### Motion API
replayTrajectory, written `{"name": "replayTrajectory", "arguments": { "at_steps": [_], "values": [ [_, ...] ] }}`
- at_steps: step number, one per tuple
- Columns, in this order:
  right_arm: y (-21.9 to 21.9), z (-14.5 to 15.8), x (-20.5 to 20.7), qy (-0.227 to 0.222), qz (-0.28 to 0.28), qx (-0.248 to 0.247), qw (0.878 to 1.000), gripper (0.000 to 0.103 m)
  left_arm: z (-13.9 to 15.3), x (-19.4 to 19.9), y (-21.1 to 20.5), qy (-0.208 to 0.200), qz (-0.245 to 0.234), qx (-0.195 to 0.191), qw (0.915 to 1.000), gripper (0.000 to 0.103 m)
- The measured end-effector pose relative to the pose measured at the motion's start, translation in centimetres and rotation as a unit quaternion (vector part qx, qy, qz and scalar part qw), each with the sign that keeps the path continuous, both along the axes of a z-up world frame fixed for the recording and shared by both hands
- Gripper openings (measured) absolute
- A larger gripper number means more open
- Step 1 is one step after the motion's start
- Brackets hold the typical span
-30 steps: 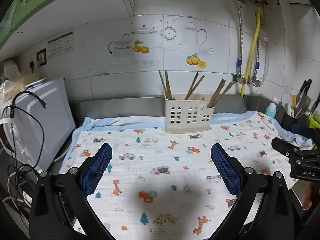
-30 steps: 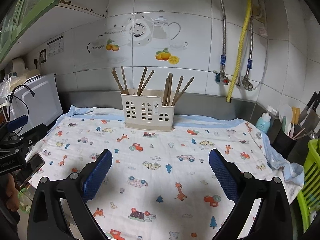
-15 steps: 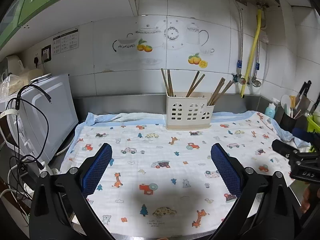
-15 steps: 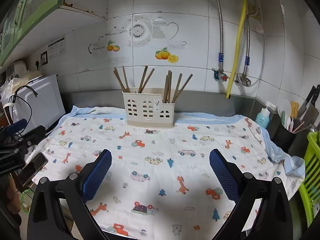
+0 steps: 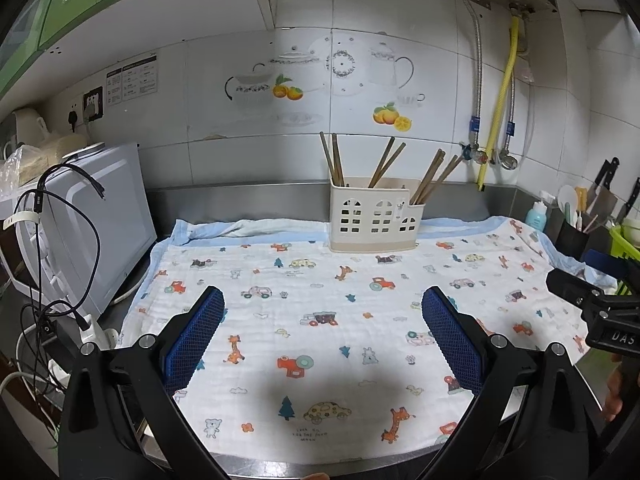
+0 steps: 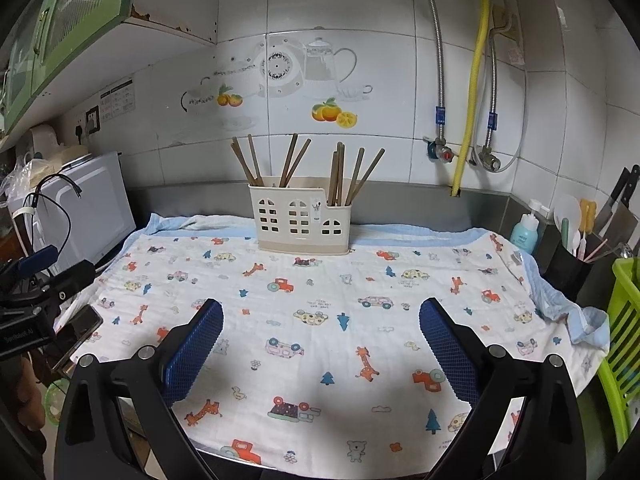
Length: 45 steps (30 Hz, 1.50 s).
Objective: Organize utensils
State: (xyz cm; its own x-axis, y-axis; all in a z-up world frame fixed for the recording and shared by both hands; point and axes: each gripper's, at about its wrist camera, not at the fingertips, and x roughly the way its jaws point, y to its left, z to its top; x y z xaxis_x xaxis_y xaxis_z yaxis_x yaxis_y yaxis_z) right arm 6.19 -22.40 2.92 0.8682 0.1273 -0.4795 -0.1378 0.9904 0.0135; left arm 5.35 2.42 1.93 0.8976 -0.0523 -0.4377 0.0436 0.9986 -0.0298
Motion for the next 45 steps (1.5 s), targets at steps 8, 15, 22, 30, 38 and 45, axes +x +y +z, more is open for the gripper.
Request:
{"name": "replayTrajectory", "arguments": {
  "at_steps": [8,15,22,30,38,45],
  "values": [
    [0.1,0.3,-0.4,-0.003,0.002,-0.002,1.0,0.096,0.0,-0.5,-0.2,0.001,-0.005,-0.003,1.0,0.098],
    [0.2,0.4,-0.8,-0.006,0.005,-0.001,1.0,0.096,0.0,-0.6,-0.2,0.002,-0.004,-0.004,1.0,0.098],
    [0.3,0.5,-0.9,-0.005,0.006,-0.001,1.0,0.096,-0.1,-1.0,-0.2,0.003,-0.004,-0.005,1.0,0.098],
    [0.6,0.7,-0.9,-0.006,0.008,-0.003,1.0,0.096,-0.2,-1.1,-0.2,0.004,-0.003,-0.007,1.0,0.098],
    [0.6,0.7,-1.0,-0.007,0.007,-0.003,1.0,0.096,-0.2,-1.2,-0.2,0.004,-0.002,-0.007,1.0,0.098],
    [0.7,0.8,-1.0,-0.006,0.009,-0.001,1.0,0.096,0.0,-1.2,-0.3,0.005,-0.003,-0.007,1.0,0.098]
  ]
}}
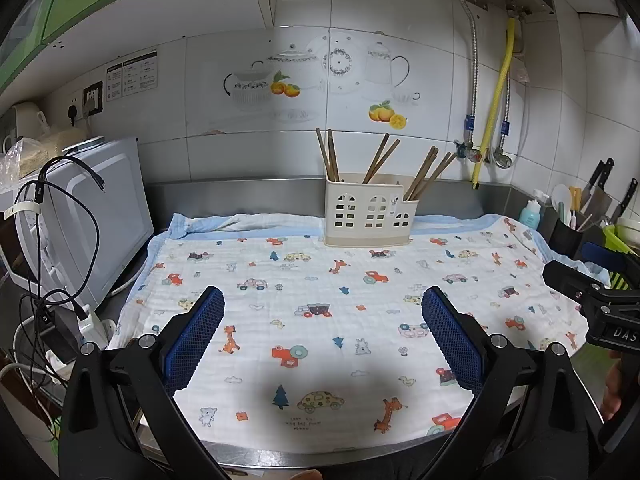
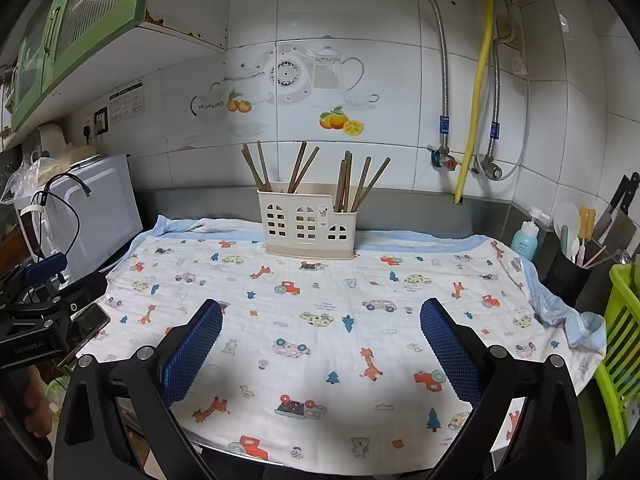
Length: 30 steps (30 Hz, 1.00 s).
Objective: Organize utensils
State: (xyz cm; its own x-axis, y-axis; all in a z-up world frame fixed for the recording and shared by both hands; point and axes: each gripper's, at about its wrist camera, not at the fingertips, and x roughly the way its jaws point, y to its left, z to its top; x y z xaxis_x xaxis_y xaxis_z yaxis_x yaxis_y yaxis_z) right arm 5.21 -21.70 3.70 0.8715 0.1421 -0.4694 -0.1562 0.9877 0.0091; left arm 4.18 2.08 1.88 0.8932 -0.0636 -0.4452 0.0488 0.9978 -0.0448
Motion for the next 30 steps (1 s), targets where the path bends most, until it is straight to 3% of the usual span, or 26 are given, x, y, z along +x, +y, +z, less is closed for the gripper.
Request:
{"name": "replayTrajectory", "arguments": {
  "at_steps": [30],
  "values": [
    [-0.12,-0.01,0.2,-0.002,0.005,0.004,1.0,0.096,0.02,0.11,-0.45,0.001,-0.002,0.003,1.0,0.098]
  ]
}}
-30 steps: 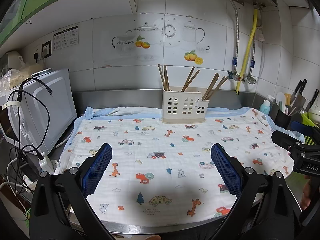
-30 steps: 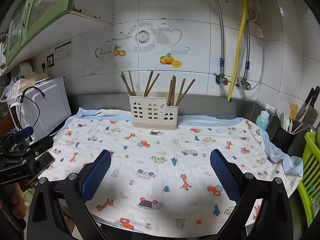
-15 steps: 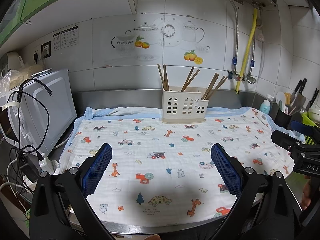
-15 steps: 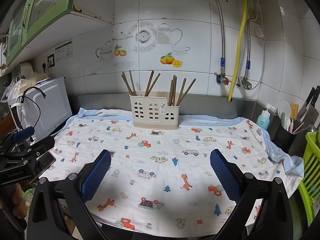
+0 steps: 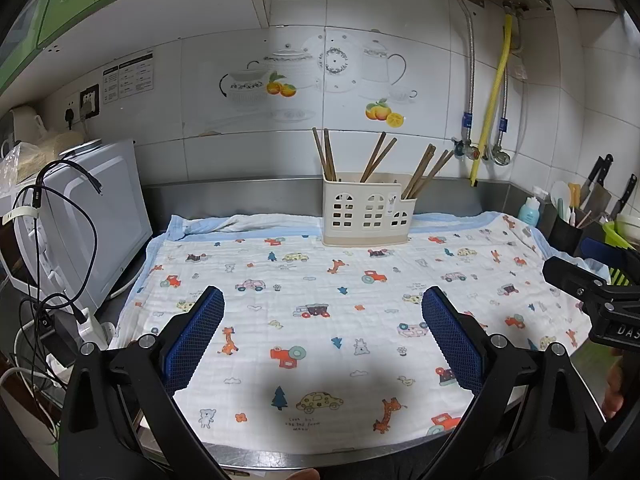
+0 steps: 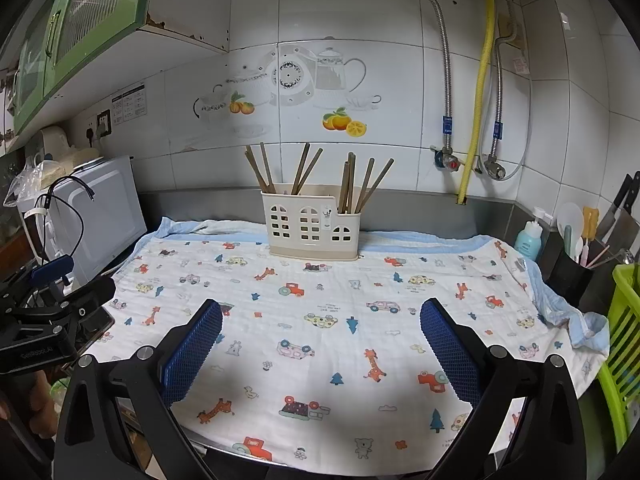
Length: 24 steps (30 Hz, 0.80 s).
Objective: Organize utensils
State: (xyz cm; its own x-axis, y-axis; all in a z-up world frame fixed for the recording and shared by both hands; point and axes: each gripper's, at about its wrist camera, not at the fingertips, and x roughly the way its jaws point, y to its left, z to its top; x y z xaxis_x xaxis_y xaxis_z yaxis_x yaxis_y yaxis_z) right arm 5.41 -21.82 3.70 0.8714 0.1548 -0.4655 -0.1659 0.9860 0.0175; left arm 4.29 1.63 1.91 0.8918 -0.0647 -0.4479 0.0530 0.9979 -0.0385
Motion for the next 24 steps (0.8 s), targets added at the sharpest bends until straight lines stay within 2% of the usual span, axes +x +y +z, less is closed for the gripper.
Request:
{"name": "replayTrajectory", "arguments": {
  "at_steps": [24],
  "values": [
    [0.17,0.01,-0.14,0.001,0.002,0.0,1.0,0.096,-0.22,0.17,0.05,0.001,-0.002,0.001,1.0,0.098]
  ]
}}
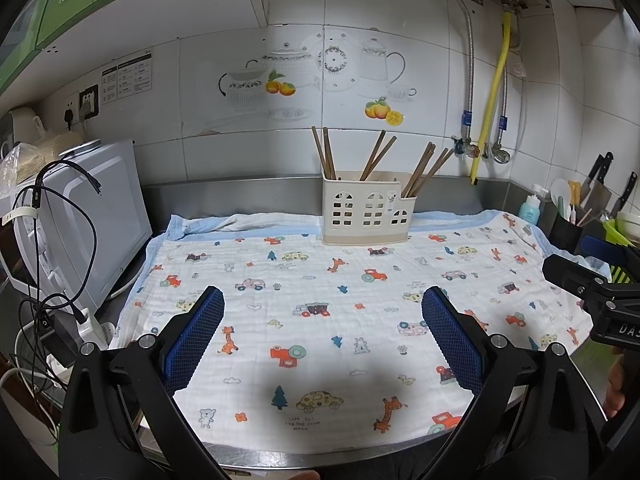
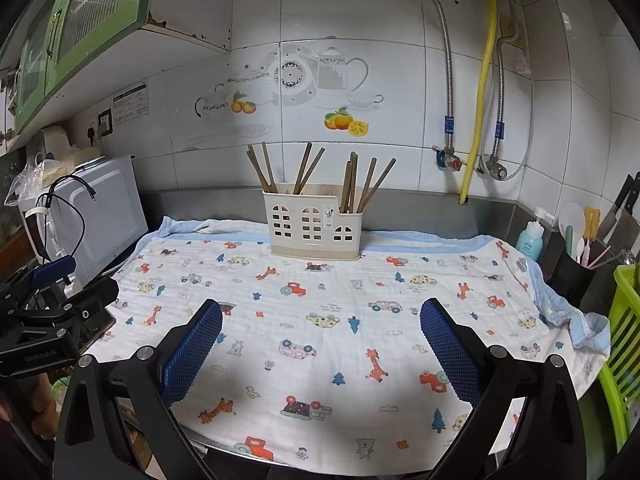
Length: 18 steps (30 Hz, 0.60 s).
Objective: Organize utensils
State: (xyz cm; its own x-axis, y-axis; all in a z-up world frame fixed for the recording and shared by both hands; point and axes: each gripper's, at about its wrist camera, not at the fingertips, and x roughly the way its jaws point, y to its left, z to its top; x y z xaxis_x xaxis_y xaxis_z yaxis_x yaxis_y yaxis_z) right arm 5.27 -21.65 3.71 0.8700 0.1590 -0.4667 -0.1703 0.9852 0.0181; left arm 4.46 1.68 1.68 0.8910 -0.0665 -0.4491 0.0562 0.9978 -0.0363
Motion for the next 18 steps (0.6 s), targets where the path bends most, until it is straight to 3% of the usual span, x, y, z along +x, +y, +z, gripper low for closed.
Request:
{"name": "replayTrajectory", "arguments": {
  "at_steps": [18],
  "values": [
    [0.05,-0.2,0.07,0.003,0.0,0.001,1.0,0.096,-0.38,0.21,0.28,0.003,0.003,0.001,1.0,0.098]
  ]
}}
